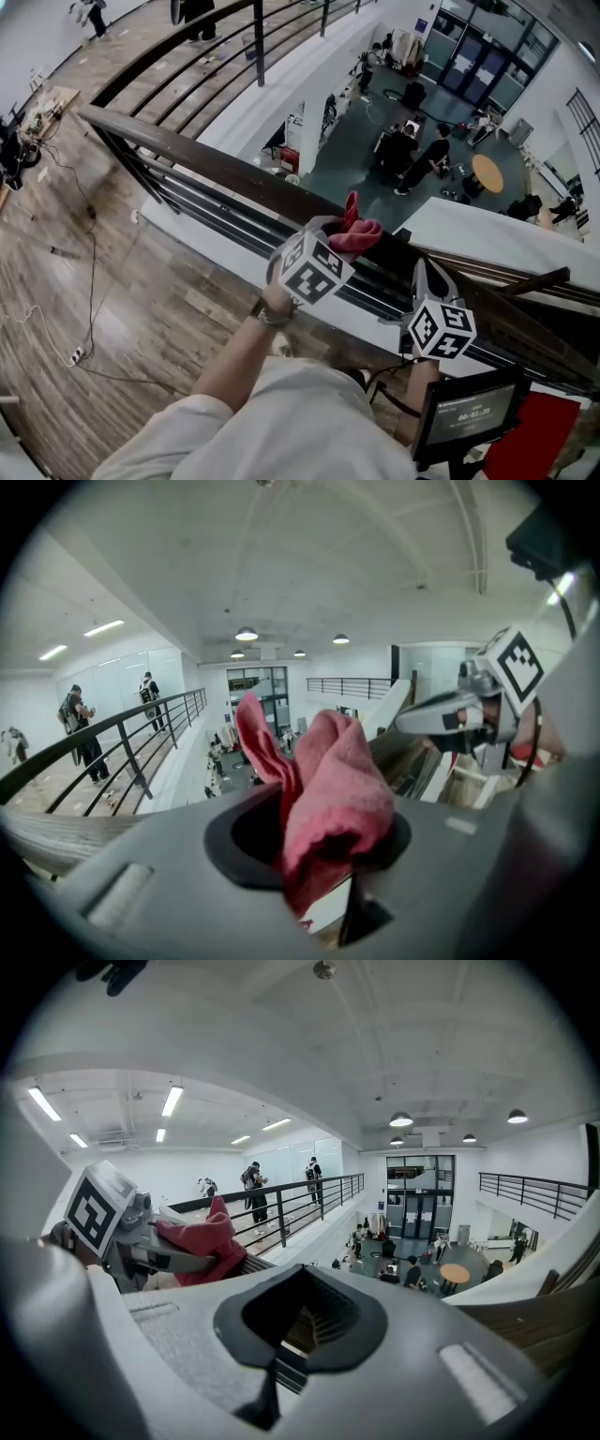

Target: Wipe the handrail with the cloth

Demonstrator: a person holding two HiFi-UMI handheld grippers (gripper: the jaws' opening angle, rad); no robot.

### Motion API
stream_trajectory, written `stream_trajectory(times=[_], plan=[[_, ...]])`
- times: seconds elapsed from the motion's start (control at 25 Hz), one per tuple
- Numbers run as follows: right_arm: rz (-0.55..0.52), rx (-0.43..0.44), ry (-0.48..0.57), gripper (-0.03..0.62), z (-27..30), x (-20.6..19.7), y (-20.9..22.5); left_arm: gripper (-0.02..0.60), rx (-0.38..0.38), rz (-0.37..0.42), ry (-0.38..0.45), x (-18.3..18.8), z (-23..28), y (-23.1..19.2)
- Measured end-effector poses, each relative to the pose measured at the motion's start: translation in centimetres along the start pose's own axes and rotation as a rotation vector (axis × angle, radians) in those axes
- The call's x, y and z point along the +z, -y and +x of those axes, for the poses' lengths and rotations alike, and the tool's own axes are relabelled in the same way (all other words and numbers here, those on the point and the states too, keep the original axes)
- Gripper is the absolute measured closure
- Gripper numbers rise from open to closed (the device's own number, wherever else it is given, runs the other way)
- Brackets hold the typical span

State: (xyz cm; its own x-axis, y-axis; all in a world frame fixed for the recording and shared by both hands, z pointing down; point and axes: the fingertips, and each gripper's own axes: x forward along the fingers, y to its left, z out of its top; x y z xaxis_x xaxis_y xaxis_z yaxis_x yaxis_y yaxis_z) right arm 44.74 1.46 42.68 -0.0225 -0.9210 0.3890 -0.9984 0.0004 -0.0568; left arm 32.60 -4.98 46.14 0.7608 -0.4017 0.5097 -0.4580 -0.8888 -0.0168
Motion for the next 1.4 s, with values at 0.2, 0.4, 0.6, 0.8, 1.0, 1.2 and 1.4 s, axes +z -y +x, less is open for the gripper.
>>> stream_trajectory(times=[0.2, 0.4, 0.6, 0.8, 1.0, 1.2, 1.4], plan=[[-0.005, 0.004, -0.004, 0.591, 0.2, 0.2, -0.5, 0.433, 0.016, -0.016, 0.025, -0.1, -0.7, -1.4], [-0.006, 0.012, -0.012, 0.591, 0.2, 0.3, -0.9, 0.433, -0.007, 0.002, 0.106, 0.3, -1.3, -1.6], [-0.006, 0.018, -0.020, 0.591, 0.3, 0.2, -1.4, 0.433, 0.028, -0.004, 0.129, 0.2, -1.8, -2.7], [-0.006, 0.020, -0.023, 0.591, 0.3, 0.2, -1.4, 0.433, 0.065, -0.002, 0.158, -0.1, -2.3, -3.3], [-0.007, 0.030, -0.031, 0.591, 0.4, -0.2, -1.6, 0.434, 0.019, 0.031, 0.157, -0.1, -2.5, -3.0], [-0.012, 0.041, -0.032, 0.591, 0.5, -0.1, -2.0, 0.437, -0.026, 0.050, 0.149, 0.2, -3.1, -2.8], [-0.013, 0.046, -0.036, 0.591, 0.6, -0.3, -2.1, 0.433, 0.024, 0.014, 0.188, 0.2, -3.4, -3.5]])
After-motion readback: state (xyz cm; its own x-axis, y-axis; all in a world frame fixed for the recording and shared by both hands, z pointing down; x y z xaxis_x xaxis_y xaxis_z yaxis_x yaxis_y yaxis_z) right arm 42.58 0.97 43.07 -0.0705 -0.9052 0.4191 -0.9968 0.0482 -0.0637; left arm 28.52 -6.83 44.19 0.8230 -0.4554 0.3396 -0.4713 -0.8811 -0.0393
